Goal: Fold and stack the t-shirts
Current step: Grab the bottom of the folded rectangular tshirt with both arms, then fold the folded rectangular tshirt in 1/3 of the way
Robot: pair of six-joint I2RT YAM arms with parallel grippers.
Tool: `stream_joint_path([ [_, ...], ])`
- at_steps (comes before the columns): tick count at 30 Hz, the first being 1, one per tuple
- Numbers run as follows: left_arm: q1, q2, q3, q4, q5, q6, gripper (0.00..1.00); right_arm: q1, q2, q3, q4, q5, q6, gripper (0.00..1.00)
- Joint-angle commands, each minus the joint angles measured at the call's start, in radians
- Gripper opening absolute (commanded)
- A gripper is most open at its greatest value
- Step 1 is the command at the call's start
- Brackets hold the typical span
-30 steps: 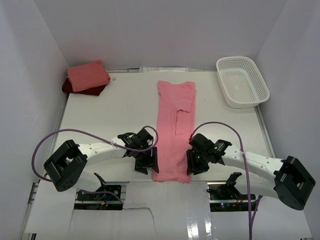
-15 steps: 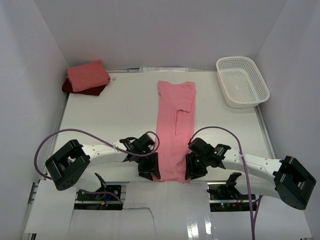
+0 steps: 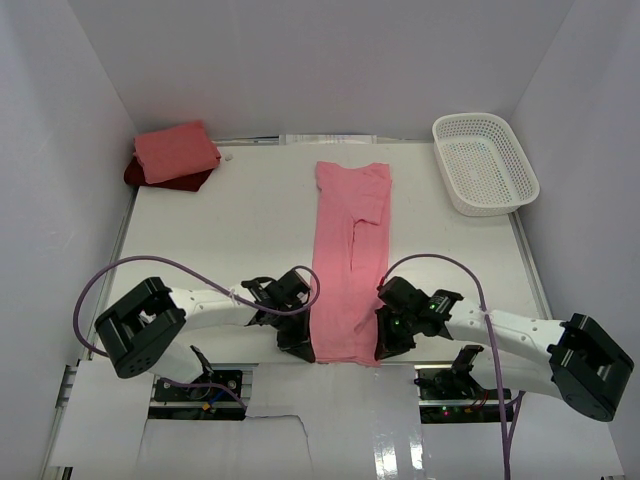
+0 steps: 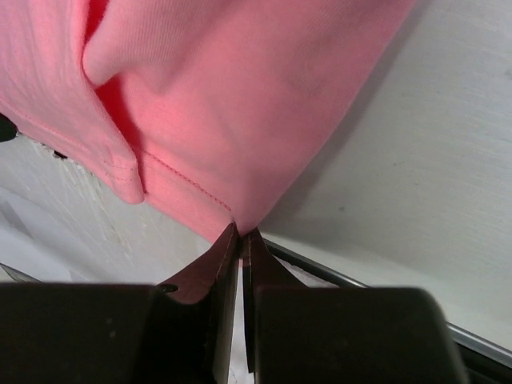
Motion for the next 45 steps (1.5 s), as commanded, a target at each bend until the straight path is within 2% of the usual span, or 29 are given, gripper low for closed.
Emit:
stream_joint_path([
  [1, -0.006, -0.022, 0.033, -0.088, -0.107, 0.034, 0.0, 0.007, -0.043, 0.044, -0.071, 0.011, -0.005, 0.08],
  [7, -0.006, -0.079, 0.158, -0.195, -0.134, 0.045, 0.0, 0.006, -0.057, 0.166, -0.182, 0.037, -0.046, 0.08],
  [15, 0.083, -0.054, 0.258, -0.221, -0.133, 0.108, 0.0, -0.004, -0.002, 0.266, -0.203, 0.1, -0.106, 0.08],
  [21, 0.152, -0.027, 0.358, -0.249, -0.164, 0.172, 0.0, -0.085, 0.033, 0.35, -0.222, 0.167, -0.187, 0.08],
  [25, 0.193, 0.033, 0.436, -0.252, -0.177, 0.212, 0.0, -0.184, 0.093, 0.391, -0.217, 0.184, -0.273, 0.08],
  [31, 0.219, 0.145, 0.574, -0.254, -0.243, 0.247, 0.0, -0.261, 0.191, 0.491, -0.193, 0.278, -0.376, 0.08],
  [37, 0.254, 0.235, 0.707, -0.271, -0.278, 0.286, 0.0, -0.319, 0.291, 0.604, -0.177, 0.301, -0.444, 0.08],
  [45, 0.307, 0.297, 0.803, -0.281, -0.309, 0.307, 0.0, -0.364, 0.418, 0.709, -0.166, 0.299, -0.499, 0.08],
])
